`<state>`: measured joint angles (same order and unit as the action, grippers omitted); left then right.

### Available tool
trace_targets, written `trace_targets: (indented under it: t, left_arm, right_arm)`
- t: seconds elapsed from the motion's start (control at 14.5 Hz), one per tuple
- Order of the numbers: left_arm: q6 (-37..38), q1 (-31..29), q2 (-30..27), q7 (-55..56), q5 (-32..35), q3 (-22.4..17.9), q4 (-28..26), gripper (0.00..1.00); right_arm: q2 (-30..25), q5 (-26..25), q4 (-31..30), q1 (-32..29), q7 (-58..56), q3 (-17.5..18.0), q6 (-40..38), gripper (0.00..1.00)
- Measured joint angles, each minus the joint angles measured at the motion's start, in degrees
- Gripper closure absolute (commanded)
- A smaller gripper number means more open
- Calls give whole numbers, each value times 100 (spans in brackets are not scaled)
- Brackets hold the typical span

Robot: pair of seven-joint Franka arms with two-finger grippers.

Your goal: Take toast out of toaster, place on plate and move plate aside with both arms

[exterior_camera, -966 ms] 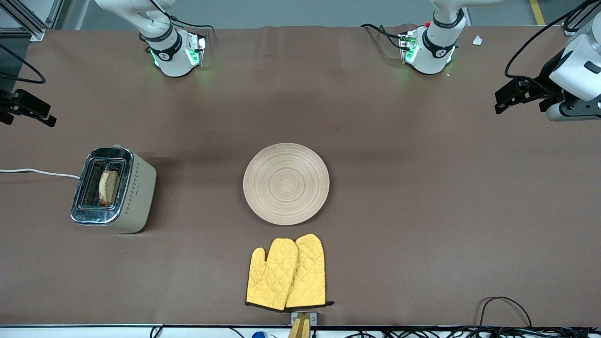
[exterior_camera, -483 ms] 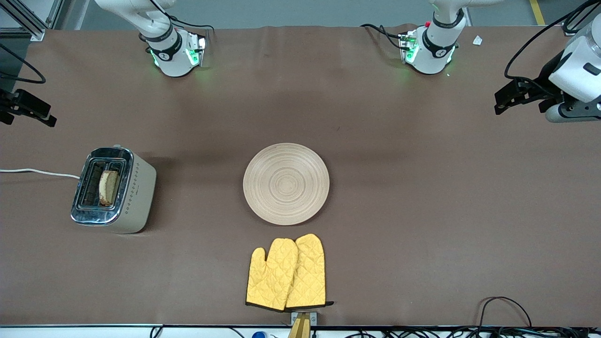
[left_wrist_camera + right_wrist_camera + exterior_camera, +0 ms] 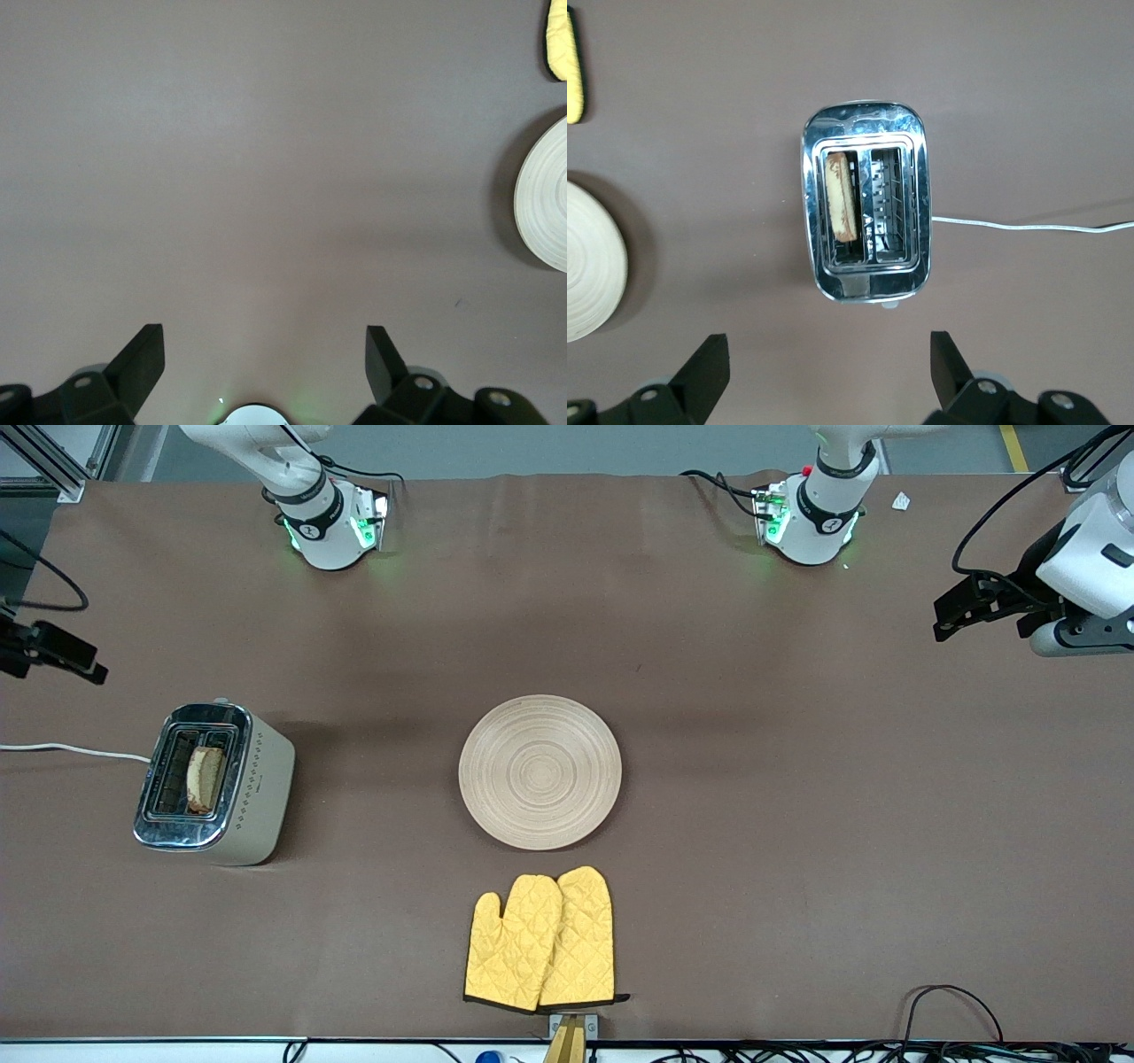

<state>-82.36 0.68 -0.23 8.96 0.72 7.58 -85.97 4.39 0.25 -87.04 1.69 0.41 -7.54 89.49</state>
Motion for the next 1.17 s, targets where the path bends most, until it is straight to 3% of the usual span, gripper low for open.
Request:
trace_targets:
  t: [0.41,0.48,0.62,0.9,1.03,1.17]
  left_arm:
    - [0,0,4,0,0,0,0,0]
    - [0,0,6,0,0,0,0,0]
    - [0,-1,10,0,0,-1,-1,0]
    - [0,-1,16,0,0,-1,-1,0]
    - [0,-1,17,0,0,-1,-1,0]
    - [0,-1,18,0,0,-1,-1,0]
  right_arm:
    - [1365,47,-111,-45,-92,9,425,1]
    - [1572,74,-121,-45,-104,12,547,4]
    - [1903,150,-122,-44,-116,20,732,20]
    - [2224,190,-131,-44,-343,25,1033,64]
    - [2224,190,-129,-44,-479,24,1038,79]
    - [2213,191,-117,-44,-612,23,1022,88]
